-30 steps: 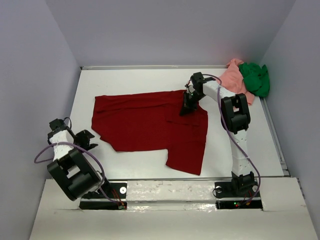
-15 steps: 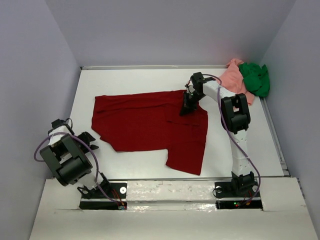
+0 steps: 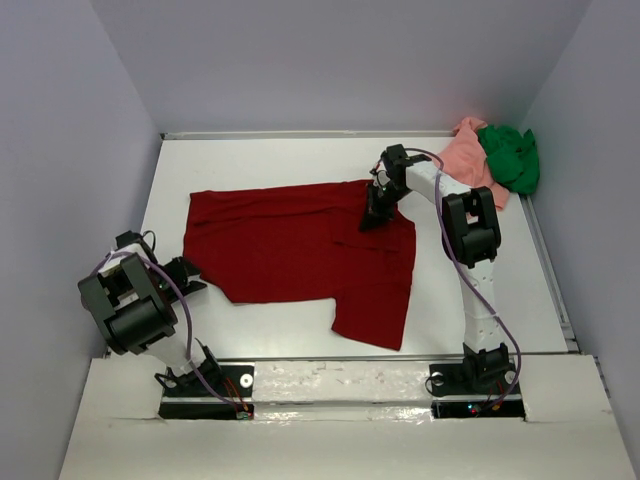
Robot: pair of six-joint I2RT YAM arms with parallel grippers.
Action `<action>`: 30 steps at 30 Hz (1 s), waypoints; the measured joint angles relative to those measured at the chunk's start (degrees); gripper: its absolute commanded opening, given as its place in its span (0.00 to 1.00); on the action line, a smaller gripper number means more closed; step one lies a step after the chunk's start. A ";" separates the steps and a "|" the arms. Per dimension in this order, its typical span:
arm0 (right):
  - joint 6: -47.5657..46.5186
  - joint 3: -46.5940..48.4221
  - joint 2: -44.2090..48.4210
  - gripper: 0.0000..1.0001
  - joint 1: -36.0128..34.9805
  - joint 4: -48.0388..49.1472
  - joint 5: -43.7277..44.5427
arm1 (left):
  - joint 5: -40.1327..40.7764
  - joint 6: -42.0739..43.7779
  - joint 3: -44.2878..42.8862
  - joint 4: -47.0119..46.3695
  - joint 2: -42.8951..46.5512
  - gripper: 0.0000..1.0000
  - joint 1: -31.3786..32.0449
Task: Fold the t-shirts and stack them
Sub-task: Fold the flattened tshirt in 1/3 of the way
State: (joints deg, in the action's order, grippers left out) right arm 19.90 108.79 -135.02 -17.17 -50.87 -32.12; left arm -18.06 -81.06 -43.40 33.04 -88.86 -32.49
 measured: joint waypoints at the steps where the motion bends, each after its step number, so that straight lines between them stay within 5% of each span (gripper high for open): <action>1: 0.00 0.00 0.00 0.00 0.00 -0.02 0.02 | -0.46 -0.31 -0.31 -0.28 -0.44 0.54 0.35; 7: 0.00 -0.07 0.09 0.00 0.33 -0.07 0.22 | -1.70 -0.87 -2.38 -0.68 -2.93 0.50 1.86; 11: 0.00 -0.11 0.11 0.00 0.33 -0.07 0.28 | -1.62 -1.03 -2.54 -1.25 -3.13 0.00 2.14; 21: 0.00 -0.11 0.22 0.00 0.33 -0.11 0.61 | -2.10 -1.05 -2.67 -1.70 -3.15 0.00 2.14; 30: 0.00 -0.11 0.22 0.00 0.33 -0.11 0.63 | 0.68 3.04 -7.69 7.32 -0.13 0.00 0.20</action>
State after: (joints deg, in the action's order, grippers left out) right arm 19.90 108.68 -134.80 -16.84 -50.98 -31.48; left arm -17.39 -78.02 -51.09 40.36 -88.99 -32.29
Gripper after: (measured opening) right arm 0.011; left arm 0.025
